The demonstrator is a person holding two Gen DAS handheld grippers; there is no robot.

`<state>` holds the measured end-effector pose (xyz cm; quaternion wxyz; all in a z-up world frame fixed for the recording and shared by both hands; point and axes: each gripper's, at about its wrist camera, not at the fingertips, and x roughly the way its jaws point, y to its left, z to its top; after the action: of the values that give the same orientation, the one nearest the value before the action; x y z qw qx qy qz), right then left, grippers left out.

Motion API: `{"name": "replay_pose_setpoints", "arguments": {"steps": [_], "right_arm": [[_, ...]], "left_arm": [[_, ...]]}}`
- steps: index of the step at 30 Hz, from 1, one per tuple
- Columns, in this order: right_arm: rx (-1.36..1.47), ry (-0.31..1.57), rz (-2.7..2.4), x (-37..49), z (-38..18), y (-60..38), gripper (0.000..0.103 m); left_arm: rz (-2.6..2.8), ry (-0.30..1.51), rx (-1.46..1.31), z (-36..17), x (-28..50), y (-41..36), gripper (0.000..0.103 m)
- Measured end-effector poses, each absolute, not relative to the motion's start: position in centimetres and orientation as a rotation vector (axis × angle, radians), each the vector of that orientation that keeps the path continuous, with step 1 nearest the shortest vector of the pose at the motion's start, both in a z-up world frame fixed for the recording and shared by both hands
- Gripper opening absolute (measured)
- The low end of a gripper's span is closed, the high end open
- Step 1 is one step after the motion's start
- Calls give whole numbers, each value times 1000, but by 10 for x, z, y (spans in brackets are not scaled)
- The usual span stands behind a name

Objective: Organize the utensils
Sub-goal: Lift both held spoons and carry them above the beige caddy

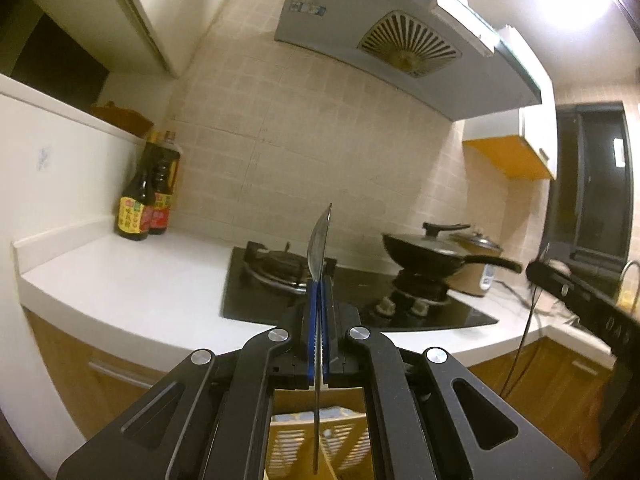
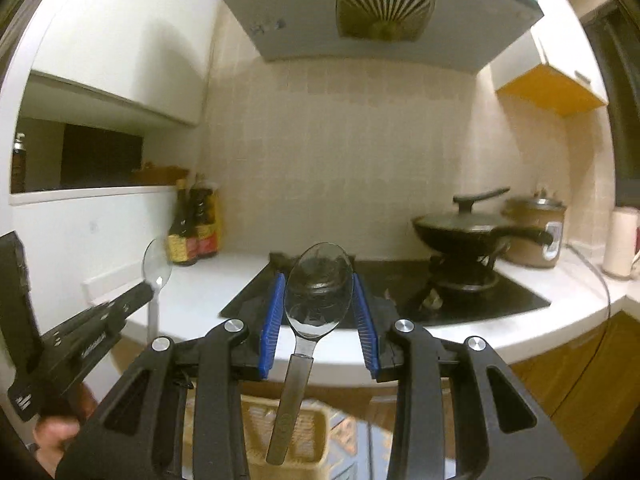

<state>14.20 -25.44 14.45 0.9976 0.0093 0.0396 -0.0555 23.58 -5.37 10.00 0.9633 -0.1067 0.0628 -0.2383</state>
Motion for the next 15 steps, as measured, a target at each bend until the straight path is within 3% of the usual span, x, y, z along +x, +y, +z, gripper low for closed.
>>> {"name": "replay_pose_setpoints", "arguments": {"steps": [15], "right_arm": [[14,217,-131,186,90,-263,32]], "left_arm": [[-480,211,-194,51,257,-46,0]]}}
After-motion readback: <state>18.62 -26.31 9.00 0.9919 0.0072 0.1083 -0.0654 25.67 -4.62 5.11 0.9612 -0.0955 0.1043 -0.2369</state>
